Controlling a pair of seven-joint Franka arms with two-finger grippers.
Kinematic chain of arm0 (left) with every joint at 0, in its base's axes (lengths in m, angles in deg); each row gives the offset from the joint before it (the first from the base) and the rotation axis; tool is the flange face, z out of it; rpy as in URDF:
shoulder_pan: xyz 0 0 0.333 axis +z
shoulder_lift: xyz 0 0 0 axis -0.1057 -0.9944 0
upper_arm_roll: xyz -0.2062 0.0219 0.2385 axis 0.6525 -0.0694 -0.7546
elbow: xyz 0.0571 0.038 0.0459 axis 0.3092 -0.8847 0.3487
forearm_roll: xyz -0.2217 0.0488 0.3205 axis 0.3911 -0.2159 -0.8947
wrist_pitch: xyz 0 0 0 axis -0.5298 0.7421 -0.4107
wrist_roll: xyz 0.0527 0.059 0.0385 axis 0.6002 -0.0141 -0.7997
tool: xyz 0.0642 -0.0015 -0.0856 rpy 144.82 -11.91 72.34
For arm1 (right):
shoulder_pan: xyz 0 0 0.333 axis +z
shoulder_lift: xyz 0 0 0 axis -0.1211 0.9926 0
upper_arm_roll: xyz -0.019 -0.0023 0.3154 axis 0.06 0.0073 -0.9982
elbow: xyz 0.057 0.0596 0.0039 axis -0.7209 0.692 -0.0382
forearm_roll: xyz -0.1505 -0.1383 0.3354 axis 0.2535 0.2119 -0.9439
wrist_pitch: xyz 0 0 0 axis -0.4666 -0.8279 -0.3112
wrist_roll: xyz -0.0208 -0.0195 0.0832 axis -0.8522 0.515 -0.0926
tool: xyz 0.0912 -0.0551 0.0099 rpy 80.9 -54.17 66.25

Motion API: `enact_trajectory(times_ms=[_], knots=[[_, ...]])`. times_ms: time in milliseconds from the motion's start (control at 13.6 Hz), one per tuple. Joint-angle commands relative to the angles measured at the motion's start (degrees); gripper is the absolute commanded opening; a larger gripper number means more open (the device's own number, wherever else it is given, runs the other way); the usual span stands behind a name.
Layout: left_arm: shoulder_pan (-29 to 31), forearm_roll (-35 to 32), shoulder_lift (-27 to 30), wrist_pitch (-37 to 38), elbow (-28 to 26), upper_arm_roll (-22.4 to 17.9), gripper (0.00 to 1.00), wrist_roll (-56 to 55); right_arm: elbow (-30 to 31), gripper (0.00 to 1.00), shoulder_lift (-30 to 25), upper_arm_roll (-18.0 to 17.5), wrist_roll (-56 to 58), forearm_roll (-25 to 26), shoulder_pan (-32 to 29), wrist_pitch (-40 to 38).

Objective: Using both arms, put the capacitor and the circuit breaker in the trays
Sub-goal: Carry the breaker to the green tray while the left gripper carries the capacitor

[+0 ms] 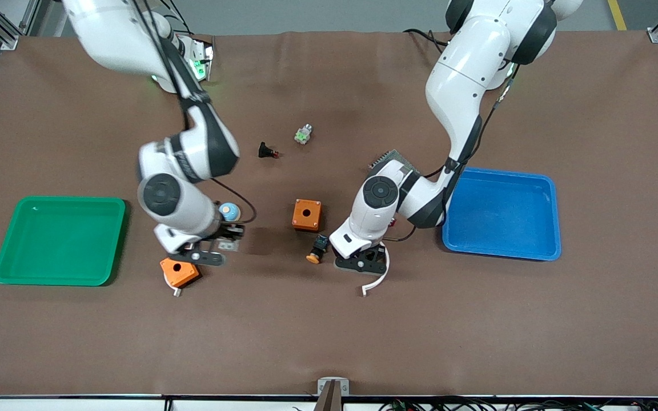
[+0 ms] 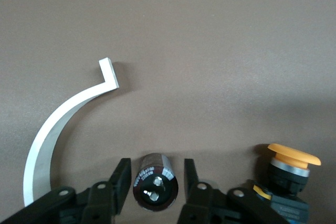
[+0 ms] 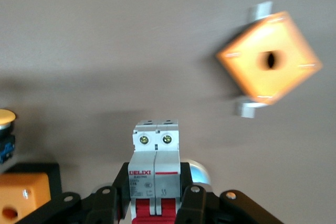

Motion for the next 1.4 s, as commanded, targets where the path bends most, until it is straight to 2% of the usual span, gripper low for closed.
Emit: enact_trajectory(times_ms=[0, 74, 221, 369, 516, 590, 885, 1107, 1328], knots=[[-0.45, -0.92, 0.05, 0.86, 0.53, -0.71, 0.19, -0.74, 2.31, 0.00, -6.94, -0.27, 6.43, 5.60, -5.28, -4.96], [-0.28, -0.92, 0.57, 1.04, 0.54, -0.71, 0.09, -1.44, 2.40, 0.00, -7.91, -0.18, 10.55, 6.41, -7.56, -6.11], [0.08, -0.92, 2.14, 4.45, 0.80, -0.71, 0.01, -3.28, 2.75, 0.00, -8.71, -0.18, 20.91, 6.59, -13.09, -6.91], [3.40, -0.75, 5.30, 8.49, 0.63, -0.62, 0.04, -3.21, 3.10, 0.00, -8.28, -0.27, 31.73, 6.60, -19.77, -5.60], [6.14, -0.83, 8.90, 12.01, -2.26, -0.18, 0.04, -2.24, 5.81, 0.00, -8.27, -0.27, 39.56, 6.51, -24.70, -2.19], [7.45, -0.75, 11.62, 13.07, -5.41, -0.18, 0.01, -2.06, 7.39, 0.00, -8.27, -0.27, 41.69, 6.51, -26.55, 0.10], [14.12, -0.84, 23.75, 13.17, -21.76, -0.10, 0.00, 3.82, 16.18, 0.00, -7.92, -0.35, 50.48, 6.07, -32.27, 12.31], [20.01, -1.10, 30.79, 12.39, -32.83, -0.10, 0.00, 10.56, 17.08, 0.02, -5.12, -0.35, 52.24, 5.98, -34.21, 13.39], [27.39, -1.10, 35.72, 4.59, -44.07, -0.01, 0.00, 21.02, 16.90, 0.04, -2.31, -0.35, 52.52, 5.89, -34.56, 15.23]])
